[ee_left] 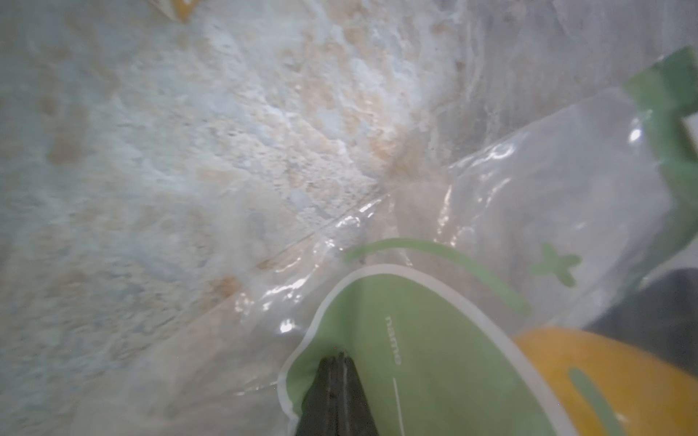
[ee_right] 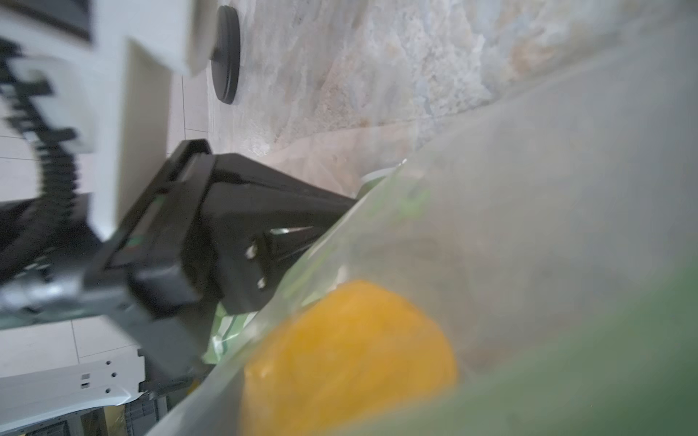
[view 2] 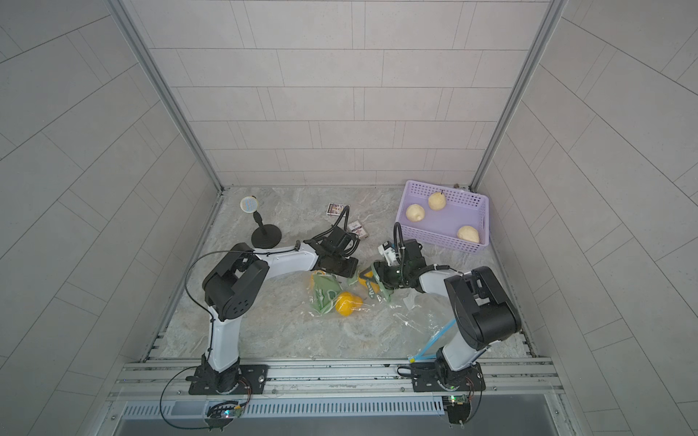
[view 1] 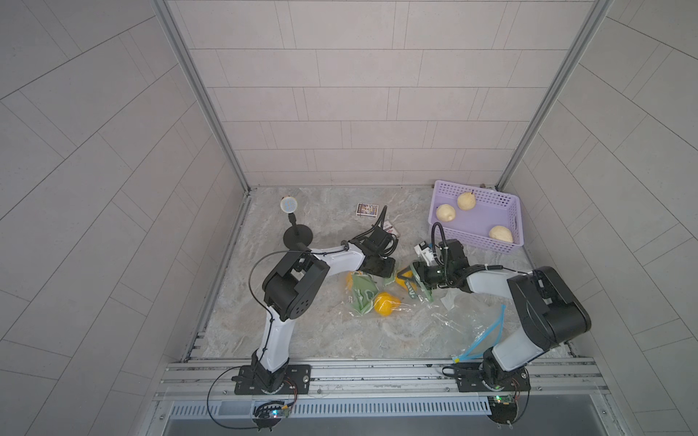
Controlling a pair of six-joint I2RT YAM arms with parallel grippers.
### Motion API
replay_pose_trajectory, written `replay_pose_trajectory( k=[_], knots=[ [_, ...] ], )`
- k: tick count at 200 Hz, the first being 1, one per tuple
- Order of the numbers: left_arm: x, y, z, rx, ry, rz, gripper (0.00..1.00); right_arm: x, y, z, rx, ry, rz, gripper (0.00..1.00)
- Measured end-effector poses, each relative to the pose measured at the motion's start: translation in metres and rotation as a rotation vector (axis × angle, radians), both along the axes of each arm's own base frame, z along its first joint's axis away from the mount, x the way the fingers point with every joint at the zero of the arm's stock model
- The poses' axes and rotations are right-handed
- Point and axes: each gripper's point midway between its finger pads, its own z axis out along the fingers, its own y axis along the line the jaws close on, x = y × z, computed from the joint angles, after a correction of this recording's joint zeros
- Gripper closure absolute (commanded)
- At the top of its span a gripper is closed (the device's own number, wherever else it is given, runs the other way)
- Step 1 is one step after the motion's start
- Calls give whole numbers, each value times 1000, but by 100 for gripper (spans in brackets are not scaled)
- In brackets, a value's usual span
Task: Open the zip-top bag and take out the pear
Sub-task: Pick up the pear from the zipper food storage bag, then place the pear in the basket.
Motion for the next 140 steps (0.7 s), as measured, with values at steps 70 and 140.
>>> replay_pose_trajectory(
  k=[70,140],
  knots=[
    [14,24,5,-12,1,60,95,-5,-75,81,-41,-65,-173,41],
    [8,3,153,-342,-157,50,49,69,-201,175,-182,-227,-669,34]
  ],
)
